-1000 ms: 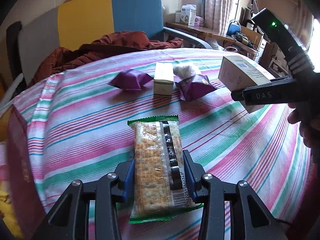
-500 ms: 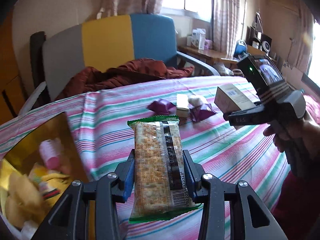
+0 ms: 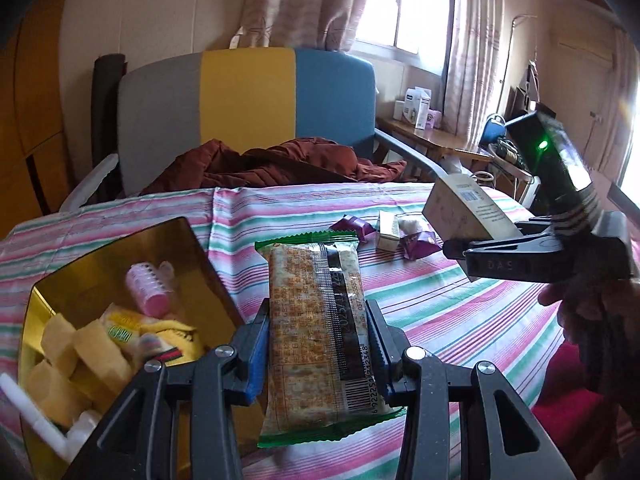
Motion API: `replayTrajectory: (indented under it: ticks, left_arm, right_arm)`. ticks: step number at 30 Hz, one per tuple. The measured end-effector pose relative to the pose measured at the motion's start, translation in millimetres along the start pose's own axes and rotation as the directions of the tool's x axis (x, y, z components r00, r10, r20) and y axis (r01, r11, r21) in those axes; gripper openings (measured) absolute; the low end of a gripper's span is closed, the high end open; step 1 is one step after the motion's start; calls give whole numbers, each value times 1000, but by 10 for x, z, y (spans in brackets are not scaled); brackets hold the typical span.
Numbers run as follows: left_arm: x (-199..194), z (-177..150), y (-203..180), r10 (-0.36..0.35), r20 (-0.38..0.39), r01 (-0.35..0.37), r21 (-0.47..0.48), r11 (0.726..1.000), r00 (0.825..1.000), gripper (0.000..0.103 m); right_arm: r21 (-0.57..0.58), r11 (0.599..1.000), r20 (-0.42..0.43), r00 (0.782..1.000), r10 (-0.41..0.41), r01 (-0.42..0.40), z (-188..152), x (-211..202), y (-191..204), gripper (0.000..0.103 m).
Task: Organize objects
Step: 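Carry the cracker packet and cream box toward the gold tray with both tools, then lower the cracker packet and cream box into the tray and open both tools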
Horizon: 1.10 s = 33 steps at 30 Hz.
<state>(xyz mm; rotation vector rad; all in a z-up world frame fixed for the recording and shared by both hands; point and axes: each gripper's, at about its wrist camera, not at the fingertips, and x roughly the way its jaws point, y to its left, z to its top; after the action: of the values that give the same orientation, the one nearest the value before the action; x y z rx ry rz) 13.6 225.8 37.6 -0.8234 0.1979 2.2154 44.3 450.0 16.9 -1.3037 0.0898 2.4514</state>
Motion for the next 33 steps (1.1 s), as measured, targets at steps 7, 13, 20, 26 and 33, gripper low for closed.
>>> replayTrajectory:
  ticks: [7,13,20,26,33]
  left_arm:
    - [-249,-77,455,6,14,-4,-97,995,1000,43]
    - [-606,-120,1138,82,36,-72,-235,969,996,43]
    - [-894,-228,1808,194,39,-169,-344,924,980,43]
    - [-937,-355,2014,228,19,-203,-390,898,973,43]
    - [-838,-354,2089,230,-2,-212,-395,894,973,43]
  right_arm:
    - [-80,990,45,992,117,-113,110,-256,602,51]
    - [-170,962,50,973,227,-216,272,-315,1219,51]
    - [-245,924,20,951,309,-295,504,-128,1923,51]
    - [-272,918,-8,955,298,-289,796,284,2376,53]
    - [-256,921,-42,955,293,-293,679,442,2395,68]
